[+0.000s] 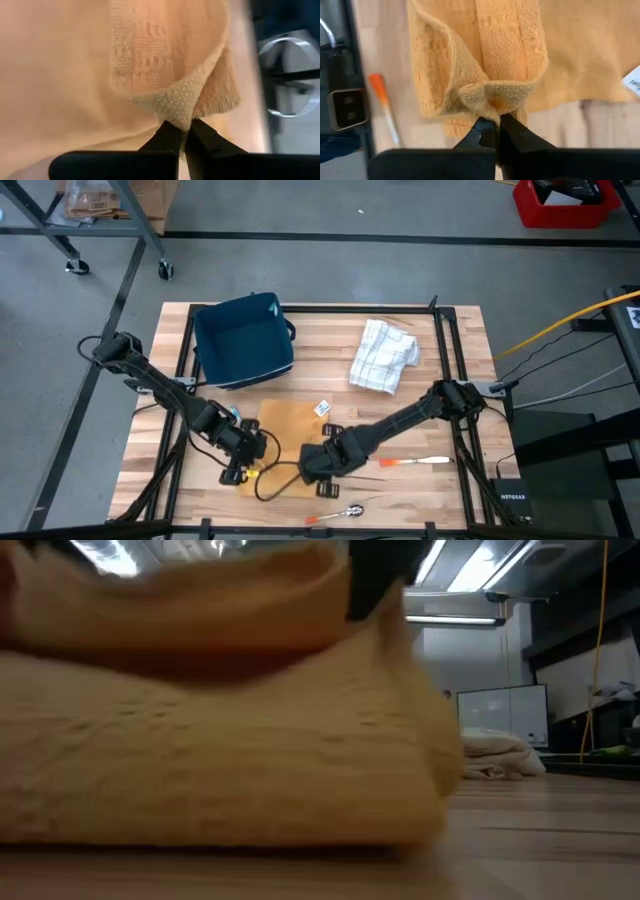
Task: Fold towel
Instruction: Fold the yellow towel
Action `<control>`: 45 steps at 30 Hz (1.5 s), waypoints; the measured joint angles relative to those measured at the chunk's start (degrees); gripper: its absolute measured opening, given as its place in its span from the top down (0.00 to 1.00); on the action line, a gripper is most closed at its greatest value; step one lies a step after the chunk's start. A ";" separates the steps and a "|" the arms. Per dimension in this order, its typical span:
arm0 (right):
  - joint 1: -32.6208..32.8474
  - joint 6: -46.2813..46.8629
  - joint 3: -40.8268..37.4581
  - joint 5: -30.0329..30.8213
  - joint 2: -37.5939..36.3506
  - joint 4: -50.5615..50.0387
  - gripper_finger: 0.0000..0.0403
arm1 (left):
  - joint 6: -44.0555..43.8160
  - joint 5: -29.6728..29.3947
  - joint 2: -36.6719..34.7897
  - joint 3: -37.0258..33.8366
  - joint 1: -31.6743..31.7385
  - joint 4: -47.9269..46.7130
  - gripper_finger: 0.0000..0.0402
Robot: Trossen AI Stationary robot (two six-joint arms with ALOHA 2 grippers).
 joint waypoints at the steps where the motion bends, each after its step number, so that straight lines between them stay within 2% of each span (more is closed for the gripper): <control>1: -0.61 -0.83 0.00 0.00 0.07 -0.02 1.00 | -0.02 -1.36 0.01 -0.03 0.20 -1.52 1.00; 7: -3.79 -4.58 -0.10 -0.02 0.16 -1.15 1.00 | 2.62 -6.95 0.66 -0.53 0.97 -4.49 0.99; 11: -5.04 -4.83 -2.98 -0.98 0.16 -0.73 0.99 | 2.49 -10.99 0.68 -1.62 0.96 -4.71 0.99; 17: -5.01 -3.36 -8.24 2.37 0.19 1.07 0.88 | -0.22 -20.16 0.70 -2.15 0.97 -6.29 0.96; 20: -5.25 -1.59 -8.72 2.70 0.20 1.23 0.79 | 2.25 -23.11 0.70 -2.17 0.97 -7.96 0.88; 23: -5.36 -1.59 -8.72 3.55 0.20 1.19 0.70 | 2.82 -26.13 0.70 -2.17 0.97 -9.73 0.77; 26: -5.72 -1.63 -8.72 4.71 0.20 1.12 0.62 | 1.43 -30.62 0.70 -2.17 0.97 -11.20 0.64; 29: -6.30 -1.06 -8.72 4.78 0.20 1.09 0.58 | -2.92 -34.24 0.70 -2.16 1.35 -12.85 0.57; 33: -6.81 0.61 -7.94 2.84 0.13 0.23 0.57 | -6.31 -34.24 0.70 -0.76 2.29 -16.59 0.56; 41: -6.68 0.73 2.06 0.65 -0.03 -7.88 0.57 | -2.50 -32.04 0.57 6.75 2.52 -24.06 0.64; 45: -5.72 1.66 5.96 -4.33 -0.21 -5.02 0.57 | -3.59 -25.53 0.53 10.92 2.37 -24.85 0.67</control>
